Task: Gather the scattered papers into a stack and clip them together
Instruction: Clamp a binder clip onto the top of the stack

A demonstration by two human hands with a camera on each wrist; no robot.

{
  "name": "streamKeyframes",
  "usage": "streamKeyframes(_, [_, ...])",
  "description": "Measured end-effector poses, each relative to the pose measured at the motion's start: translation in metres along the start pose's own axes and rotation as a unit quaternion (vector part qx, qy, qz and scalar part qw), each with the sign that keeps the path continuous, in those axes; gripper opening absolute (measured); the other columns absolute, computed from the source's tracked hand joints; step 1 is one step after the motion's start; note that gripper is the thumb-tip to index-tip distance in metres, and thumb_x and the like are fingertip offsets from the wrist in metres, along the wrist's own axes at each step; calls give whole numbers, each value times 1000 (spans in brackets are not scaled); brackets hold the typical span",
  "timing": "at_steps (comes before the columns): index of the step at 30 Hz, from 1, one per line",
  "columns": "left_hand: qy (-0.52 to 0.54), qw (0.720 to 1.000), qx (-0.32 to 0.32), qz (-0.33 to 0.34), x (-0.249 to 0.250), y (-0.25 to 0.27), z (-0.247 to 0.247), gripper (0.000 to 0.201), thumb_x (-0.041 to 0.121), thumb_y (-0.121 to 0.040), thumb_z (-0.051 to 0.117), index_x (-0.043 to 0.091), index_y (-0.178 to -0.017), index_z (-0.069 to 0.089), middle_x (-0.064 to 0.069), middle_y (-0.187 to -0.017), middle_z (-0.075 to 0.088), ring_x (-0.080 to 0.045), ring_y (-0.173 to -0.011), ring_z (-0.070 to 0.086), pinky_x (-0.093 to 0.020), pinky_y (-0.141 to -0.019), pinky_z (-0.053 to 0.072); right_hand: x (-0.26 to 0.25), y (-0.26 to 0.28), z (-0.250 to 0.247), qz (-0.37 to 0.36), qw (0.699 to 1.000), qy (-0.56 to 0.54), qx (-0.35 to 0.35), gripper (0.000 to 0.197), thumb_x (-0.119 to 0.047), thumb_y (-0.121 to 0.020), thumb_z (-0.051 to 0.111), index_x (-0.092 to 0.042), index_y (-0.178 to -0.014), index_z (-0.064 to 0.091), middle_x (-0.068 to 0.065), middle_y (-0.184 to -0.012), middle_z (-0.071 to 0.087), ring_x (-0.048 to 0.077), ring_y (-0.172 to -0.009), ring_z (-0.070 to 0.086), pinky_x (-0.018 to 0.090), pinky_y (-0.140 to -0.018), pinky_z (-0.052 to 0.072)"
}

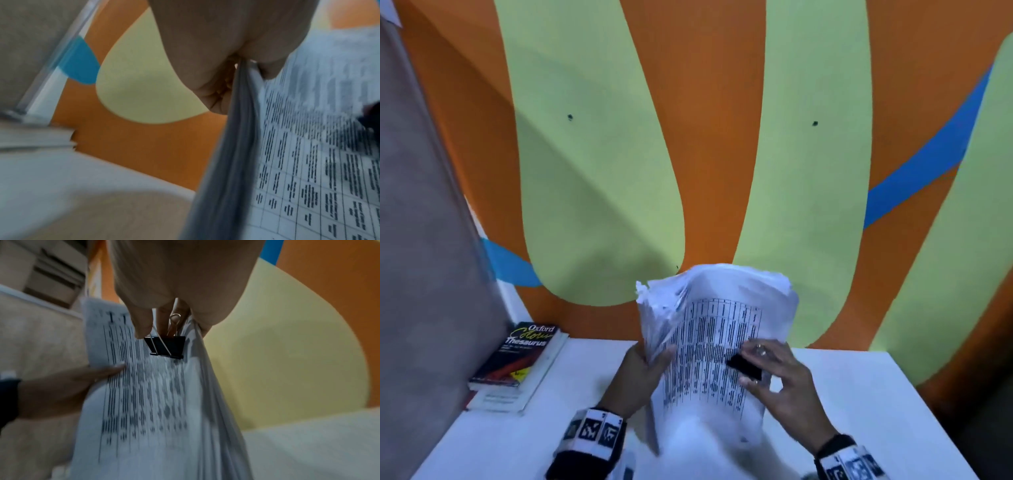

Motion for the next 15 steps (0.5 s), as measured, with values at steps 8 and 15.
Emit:
streamKeyframes(8, [-3,998,44,41,47,-7,-17,40,51,-69,76,15,-66,58,5,-54,59,-6,-48,53,-21,-49,46,19,15,9,29,999,-22,-2,34,-45,-75,75,-26,-104,75,-14,-112,64,15,-110,60,23,-95,47])
streamKeyframes(15, [70,989,44,120,75,-18,-21,59,65,-69,66,8,-85,64,-30,-71,58,-24,-66,51,-37,-58,42,6,9,-4,60,998,20,-28,44,-54,-69,75,-37,-109,66,-18,-116,62,6,-112,57,14,-97,40])
Point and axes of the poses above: each hand's wrist, its own y-axis away from the middle knuckle, its own z-axis out of the palm, x = y × z, the point moved 5 cm from there along -y, towards the middle knuckle
